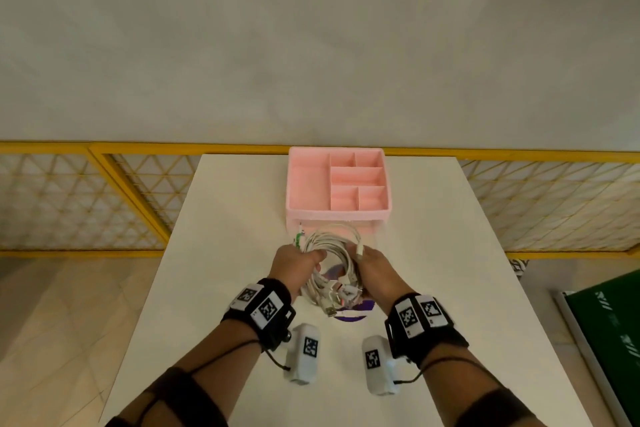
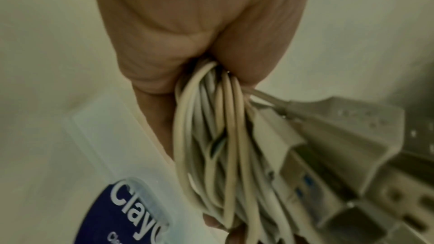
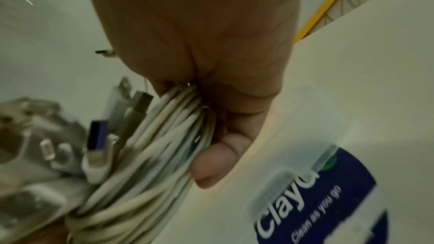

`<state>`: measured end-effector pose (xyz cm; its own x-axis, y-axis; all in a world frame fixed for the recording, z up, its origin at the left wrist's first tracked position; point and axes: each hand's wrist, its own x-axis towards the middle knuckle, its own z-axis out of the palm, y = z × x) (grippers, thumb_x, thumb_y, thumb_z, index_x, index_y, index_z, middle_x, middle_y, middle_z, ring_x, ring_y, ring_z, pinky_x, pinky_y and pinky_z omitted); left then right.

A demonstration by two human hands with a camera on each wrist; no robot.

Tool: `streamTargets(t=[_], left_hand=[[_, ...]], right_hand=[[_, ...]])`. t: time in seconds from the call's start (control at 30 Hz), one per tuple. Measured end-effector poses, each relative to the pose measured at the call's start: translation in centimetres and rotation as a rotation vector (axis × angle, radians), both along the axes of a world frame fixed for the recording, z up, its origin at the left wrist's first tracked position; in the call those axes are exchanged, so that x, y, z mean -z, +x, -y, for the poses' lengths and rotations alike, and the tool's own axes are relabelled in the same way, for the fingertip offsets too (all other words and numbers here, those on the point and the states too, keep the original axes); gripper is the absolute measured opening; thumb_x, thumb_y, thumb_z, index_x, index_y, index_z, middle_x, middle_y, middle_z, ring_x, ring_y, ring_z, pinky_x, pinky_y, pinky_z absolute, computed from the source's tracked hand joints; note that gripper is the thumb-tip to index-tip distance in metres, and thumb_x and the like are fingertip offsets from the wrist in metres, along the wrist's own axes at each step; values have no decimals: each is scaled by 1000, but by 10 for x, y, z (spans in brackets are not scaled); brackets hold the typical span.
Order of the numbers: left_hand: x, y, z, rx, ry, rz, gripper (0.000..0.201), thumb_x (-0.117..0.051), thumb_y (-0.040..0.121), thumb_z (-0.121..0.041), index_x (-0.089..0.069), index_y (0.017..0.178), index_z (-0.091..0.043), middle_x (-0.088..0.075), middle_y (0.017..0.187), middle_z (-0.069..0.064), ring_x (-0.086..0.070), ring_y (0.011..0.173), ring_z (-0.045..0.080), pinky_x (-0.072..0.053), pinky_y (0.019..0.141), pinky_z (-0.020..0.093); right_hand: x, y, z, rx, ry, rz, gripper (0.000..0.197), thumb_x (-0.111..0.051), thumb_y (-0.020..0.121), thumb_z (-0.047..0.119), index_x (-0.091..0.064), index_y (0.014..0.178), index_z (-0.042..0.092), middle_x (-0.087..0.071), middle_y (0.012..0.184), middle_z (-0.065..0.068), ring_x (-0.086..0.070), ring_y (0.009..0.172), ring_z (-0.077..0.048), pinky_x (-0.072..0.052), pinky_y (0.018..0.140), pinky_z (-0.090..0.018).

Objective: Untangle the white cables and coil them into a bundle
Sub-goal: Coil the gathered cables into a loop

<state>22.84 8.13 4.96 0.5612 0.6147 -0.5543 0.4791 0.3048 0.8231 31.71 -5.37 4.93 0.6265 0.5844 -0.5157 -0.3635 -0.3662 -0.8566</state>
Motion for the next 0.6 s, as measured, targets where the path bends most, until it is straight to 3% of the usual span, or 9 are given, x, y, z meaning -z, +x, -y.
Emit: streamTargets(t=[0.07, 0.1, 0.17, 0.23, 0.33, 0.4, 0.47, 0.57, 0.6], left_hand=[[5, 17, 1, -19, -57, -28, 25, -78, 82, -18, -62, 68, -4, -64, 66, 13, -59, 47, 22, -46, 49, 26], [10, 25, -1, -24, -86, -40, 24, -77, 82, -18, -62, 71, -3, -64, 65, 11, -61, 49, 23, -49, 52, 28], [19, 41, -4, -23, -125, -71, 22, -77, 80, -19, -65, 74, -1, -67, 70, 15, -69, 65, 32, -59, 67, 42], [32, 56, -9, -10, -168, -117, 23, -77, 75, -17, -68, 85, 1, -73, 84, 22, -73, 79, 40, -59, 76, 57], [74, 76, -24, -1, -208, -178, 59, -77, 56, -21, -67, 108, 5, -74, 93, 25, -73, 80, 42, -58, 76, 62], [93, 83, -30, -4, -157, -217, 65, -77, 57, -23, -66, 114, 6, -73, 95, 23, -73, 82, 40, -60, 78, 56], [75, 81, -25, 17, -50, -252, 52, -78, 70, -23, -66, 111, 5, -73, 96, 20, -72, 83, 35, -61, 76, 43], [66, 80, -20, 38, 53, -249, 21, -75, 82, -20, -67, 82, -1, -68, 77, 12, -63, 62, 24, -51, 54, 26], [67, 80, -19, 40, 76, -245, 21, -74, 83, -19, -63, 72, -4, -63, 68, 9, -58, 55, 20, -44, 47, 22]], right_hand=[[7, 19, -8, 24, -47, 43, 40, -50, 101, 41, -69, 99, 6, -74, 91, -22, -71, 76, -36, -60, 67, -44], [10, 28, -11, 26, -81, 69, 41, -51, 100, 42, -69, 98, 5, -74, 89, -21, -71, 76, -37, -60, 69, -47], [15, 44, -16, 20, -159, 104, 47, -51, 99, 43, -68, 98, -1, -70, 77, -19, -67, 60, -31, -56, 53, -39], [20, 54, -18, 24, -228, 92, 47, -51, 98, 40, -68, 96, -3, -67, 72, -17, -65, 52, -27, -52, 46, -30], [28, 64, -20, 58, -254, 20, 38, -52, 94, 29, -64, 102, -5, -69, 91, -23, -70, 69, -33, -58, 51, -37], [32, 68, -22, 74, -297, 117, 33, -49, 92, 24, -59, 111, 0, -67, 109, -21, -69, 88, -33, -61, 68, -44], [32, 69, -22, 78, -345, 360, 41, -48, 91, 22, -51, 129, 8, -60, 128, -14, -62, 108, -29, -53, 93, -45], [27, 61, -22, 103, -256, 745, 48, -51, 93, 21, -44, 139, 14, -49, 138, -6, -50, 121, -25, -45, 100, -41], [28, 59, -23, 57, -228, 839, 48, -52, 93, 23, -44, 140, 14, -48, 139, -5, -47, 121, -24, -44, 100, -39]])
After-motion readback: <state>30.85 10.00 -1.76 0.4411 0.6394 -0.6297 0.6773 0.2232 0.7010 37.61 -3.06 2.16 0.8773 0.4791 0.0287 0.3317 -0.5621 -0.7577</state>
